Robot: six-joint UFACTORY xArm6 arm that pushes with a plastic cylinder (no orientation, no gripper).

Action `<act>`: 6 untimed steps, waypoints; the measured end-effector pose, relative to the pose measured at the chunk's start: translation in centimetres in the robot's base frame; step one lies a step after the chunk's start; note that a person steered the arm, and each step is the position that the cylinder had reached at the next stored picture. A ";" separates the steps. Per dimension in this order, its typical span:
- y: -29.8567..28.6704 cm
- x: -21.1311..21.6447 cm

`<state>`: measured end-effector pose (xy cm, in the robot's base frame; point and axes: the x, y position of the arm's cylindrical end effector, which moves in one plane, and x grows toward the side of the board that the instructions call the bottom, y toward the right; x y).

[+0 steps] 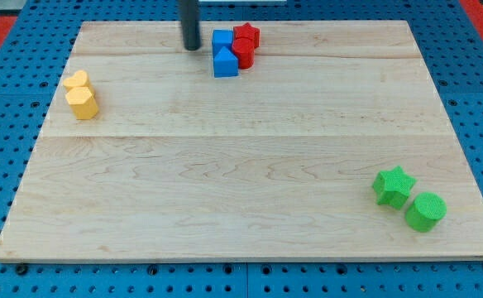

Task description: Slide the yellow hexagon towards right and down

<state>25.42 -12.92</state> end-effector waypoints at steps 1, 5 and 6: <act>-10.4 2.8; -7.7 17.0; -10.3 19.5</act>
